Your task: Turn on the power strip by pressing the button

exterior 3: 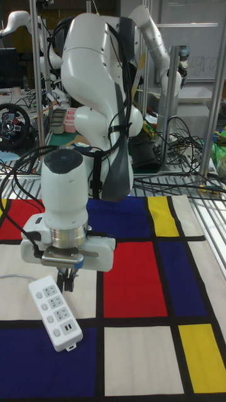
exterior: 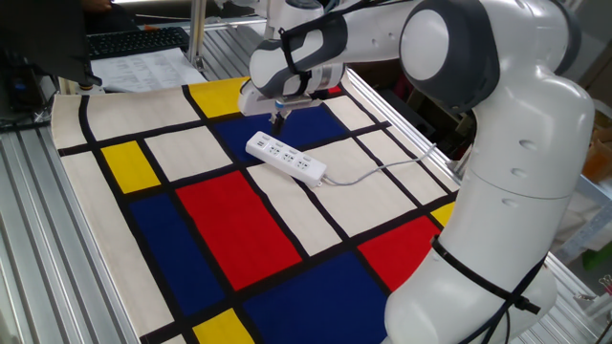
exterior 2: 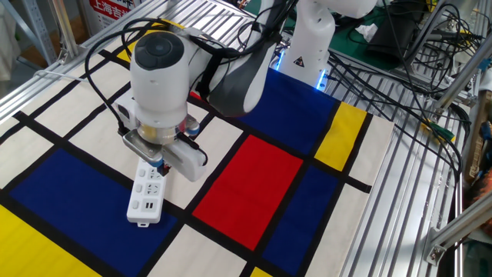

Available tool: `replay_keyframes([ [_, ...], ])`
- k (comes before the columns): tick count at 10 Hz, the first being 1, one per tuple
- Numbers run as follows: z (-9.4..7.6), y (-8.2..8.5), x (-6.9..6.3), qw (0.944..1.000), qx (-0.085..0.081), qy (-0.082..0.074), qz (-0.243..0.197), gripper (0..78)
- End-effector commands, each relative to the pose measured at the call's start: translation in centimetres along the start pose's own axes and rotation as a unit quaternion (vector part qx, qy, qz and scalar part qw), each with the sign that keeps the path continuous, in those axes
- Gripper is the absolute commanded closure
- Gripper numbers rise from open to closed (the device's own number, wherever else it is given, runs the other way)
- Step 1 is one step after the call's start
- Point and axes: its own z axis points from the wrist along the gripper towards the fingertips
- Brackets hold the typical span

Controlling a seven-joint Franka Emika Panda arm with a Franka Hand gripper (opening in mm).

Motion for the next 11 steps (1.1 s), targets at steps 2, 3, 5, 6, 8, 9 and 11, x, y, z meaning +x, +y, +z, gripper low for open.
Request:
replay_keyframes([
  [2,0.9,-2.0,-2.0,0.9999,-0.001,-0.004,-0.013,77.6],
  [3,1.1,-2.5,-2.2,0.9998,-0.002,-0.005,-0.017,77.6],
  [5,1.0,-2.6,-2.5,0.9999,-0.001,-0.005,-0.016,77.6],
  [6,1.0,-2.6,-2.5,0.9999,-0.001,-0.005,-0.014,77.6],
  [8,0.9,-2.9,-3.0,0.9999,-0.003,-0.003,-0.013,77.6],
  [9,1.0,-3.0,-3.3,0.9999,-0.009,-0.003,-0.012,77.6],
  [11,2.0,-2.8,-3.5,0.9998,-0.017,-0.008,-0.008,77.6],
])
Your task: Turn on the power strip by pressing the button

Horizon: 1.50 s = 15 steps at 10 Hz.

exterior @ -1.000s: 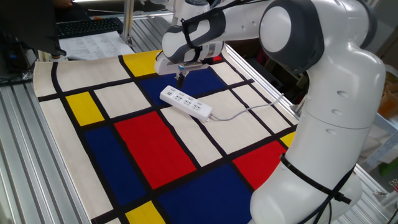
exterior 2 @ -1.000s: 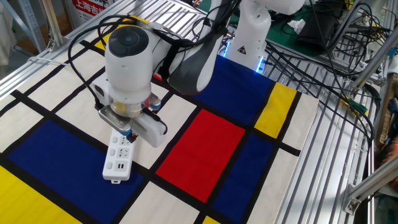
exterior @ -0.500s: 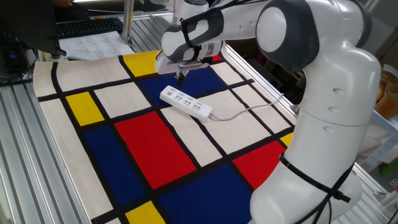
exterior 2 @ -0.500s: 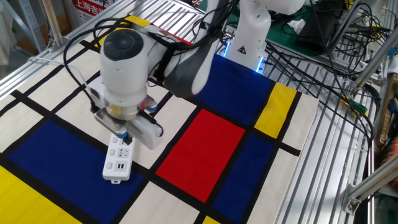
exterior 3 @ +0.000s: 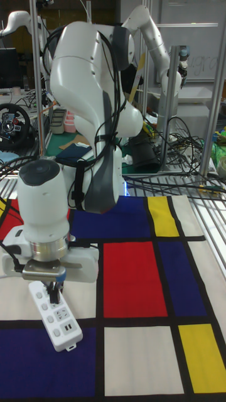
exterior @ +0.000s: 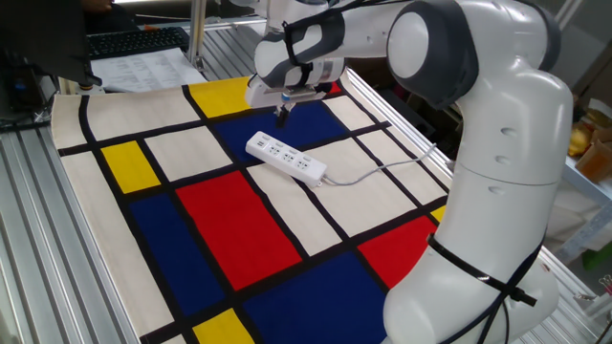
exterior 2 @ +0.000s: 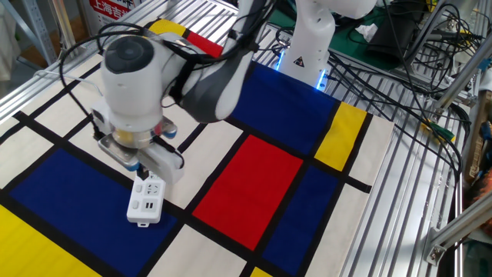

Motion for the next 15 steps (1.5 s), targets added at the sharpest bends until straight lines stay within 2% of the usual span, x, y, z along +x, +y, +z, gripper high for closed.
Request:
replay_keyframes([
  [1,1.1,0.1,-0.3,0.9999,-0.006,-0.007,0.003,77.6],
  [4,2.1,0.1,-0.6,0.9999,-0.011,-0.007,0.004,77.6],
  [10,4.2,-0.1,-2.0,0.9998,-0.017,-0.011,0.005,77.6],
  [12,4.5,-0.2,-2.4,0.9996,-0.023,-0.013,0.004,77.6],
  [13,4.5,-0.5,-3.1,0.9997,-0.023,-0.012,-0.001,77.6],
  [15,4.7,-0.5,-3.3,0.9996,-0.027,-0.006,-0.002,77.6],
])
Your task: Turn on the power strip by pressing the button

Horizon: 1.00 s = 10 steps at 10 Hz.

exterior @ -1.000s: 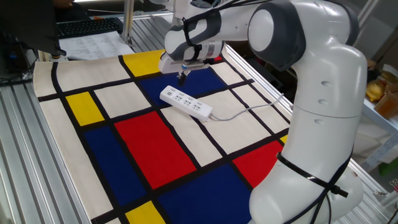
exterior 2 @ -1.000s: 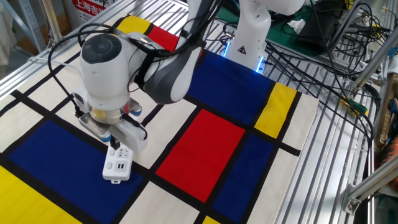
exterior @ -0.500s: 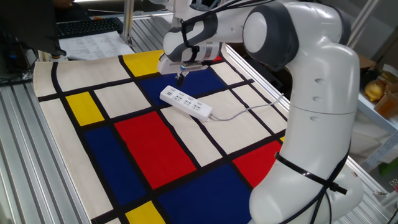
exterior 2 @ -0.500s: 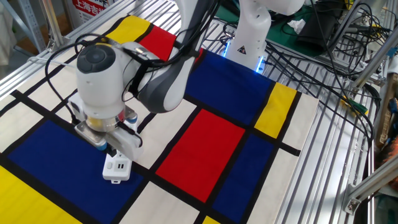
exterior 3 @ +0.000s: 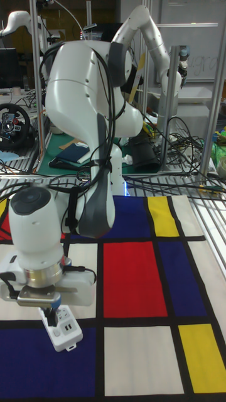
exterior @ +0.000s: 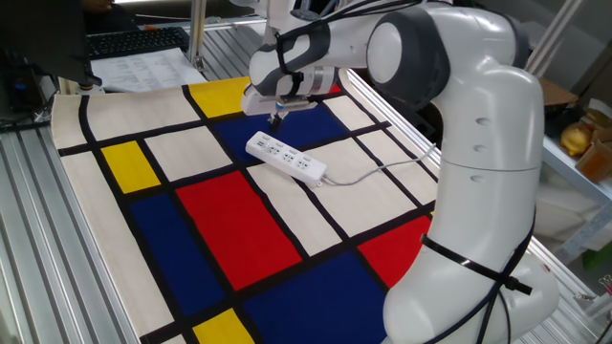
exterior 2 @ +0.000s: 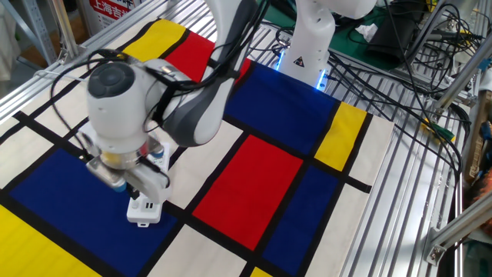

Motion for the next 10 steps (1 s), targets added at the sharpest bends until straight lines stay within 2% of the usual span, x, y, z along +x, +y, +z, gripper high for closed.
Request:
replay_keyframes([
  [1,0.3,-0.1,-0.4,0.9999,-0.01,0.002,0.0,77.6],
  [5,1.4,0.3,-0.2,0.9999,-0.012,0.001,0.0,77.6],
  [10,0.9,0.0,-0.9,1.0,-0.002,-0.003,0.002,77.6],
])
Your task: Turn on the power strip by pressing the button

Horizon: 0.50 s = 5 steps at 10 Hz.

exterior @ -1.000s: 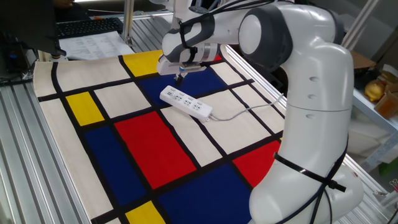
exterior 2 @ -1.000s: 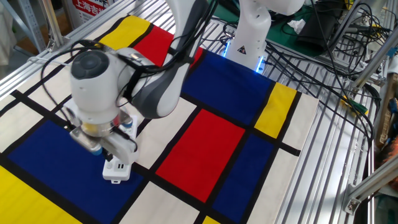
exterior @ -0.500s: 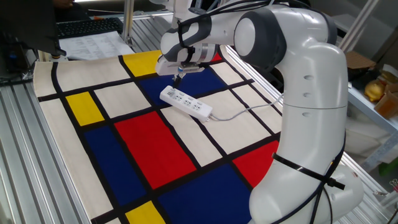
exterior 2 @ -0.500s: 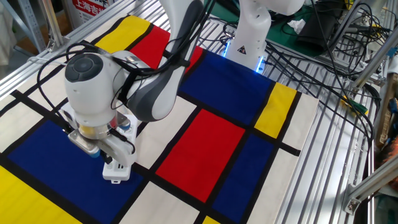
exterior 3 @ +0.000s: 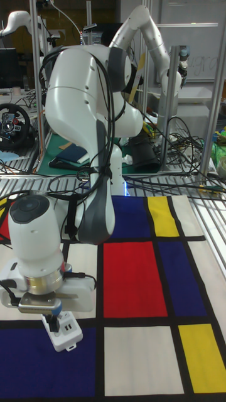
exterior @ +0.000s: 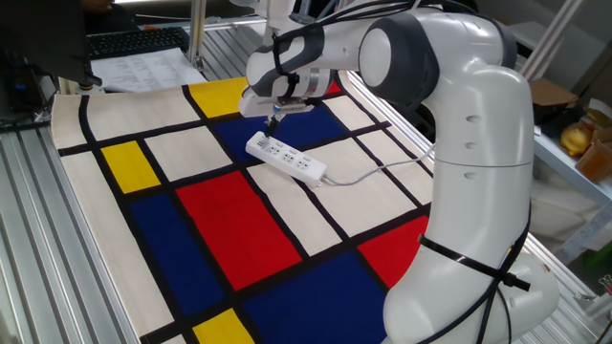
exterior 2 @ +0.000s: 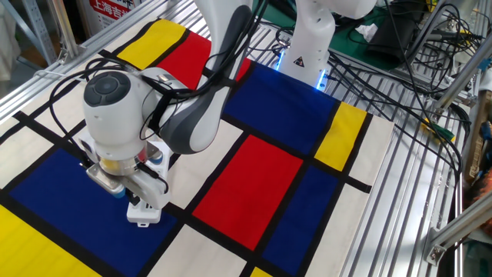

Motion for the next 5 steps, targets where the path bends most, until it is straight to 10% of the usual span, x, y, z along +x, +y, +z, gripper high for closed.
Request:
replay_keyframes([
  [1,-0.58,-0.27,-0.65,1.0,0.008,-0.004,0.001,77.6],
  [5,-0.4,-0.61,-0.63,0.9999,0.01,-0.006,-0.001,77.6],
])
